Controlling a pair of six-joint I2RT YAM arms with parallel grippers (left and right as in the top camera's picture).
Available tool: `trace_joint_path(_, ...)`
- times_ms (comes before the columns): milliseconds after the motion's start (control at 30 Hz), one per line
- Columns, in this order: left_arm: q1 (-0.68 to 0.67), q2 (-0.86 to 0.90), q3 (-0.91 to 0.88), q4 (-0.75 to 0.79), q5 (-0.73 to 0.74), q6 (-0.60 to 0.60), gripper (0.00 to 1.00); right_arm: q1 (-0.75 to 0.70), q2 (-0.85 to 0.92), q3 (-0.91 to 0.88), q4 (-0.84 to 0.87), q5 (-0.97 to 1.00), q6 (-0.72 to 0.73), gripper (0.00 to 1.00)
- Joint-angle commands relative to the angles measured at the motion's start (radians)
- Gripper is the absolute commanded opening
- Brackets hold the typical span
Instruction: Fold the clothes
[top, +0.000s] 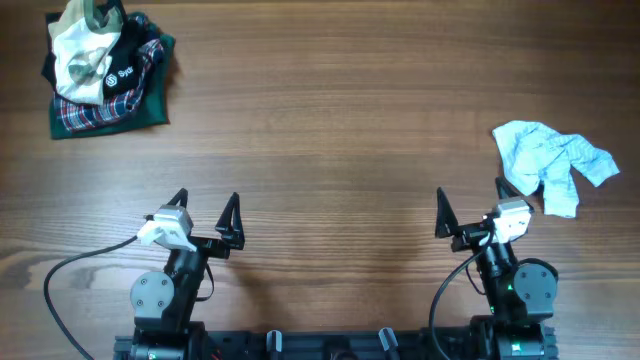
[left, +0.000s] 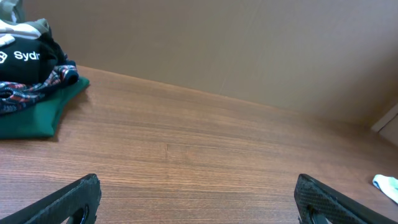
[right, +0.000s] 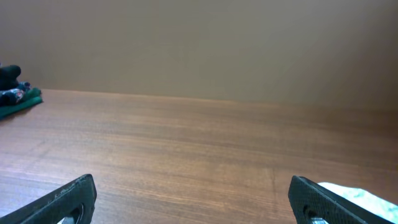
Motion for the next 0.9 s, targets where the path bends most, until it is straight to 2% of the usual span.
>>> trace_joint_path(0, 0.007, -0.008, -0.007, -0.001, 0.015, 0.021, 1.0, -0.008, -0.018, -0.013, 0.013, -0.005, 0.005, 1.0)
trace_joint_path(867, 0.007, -0.007, -0.007, 0.0, 0.015, 0.021, 1.0, -0.009, -0.055, -0.013, 0.012, 0.003, 0.006, 1.0)
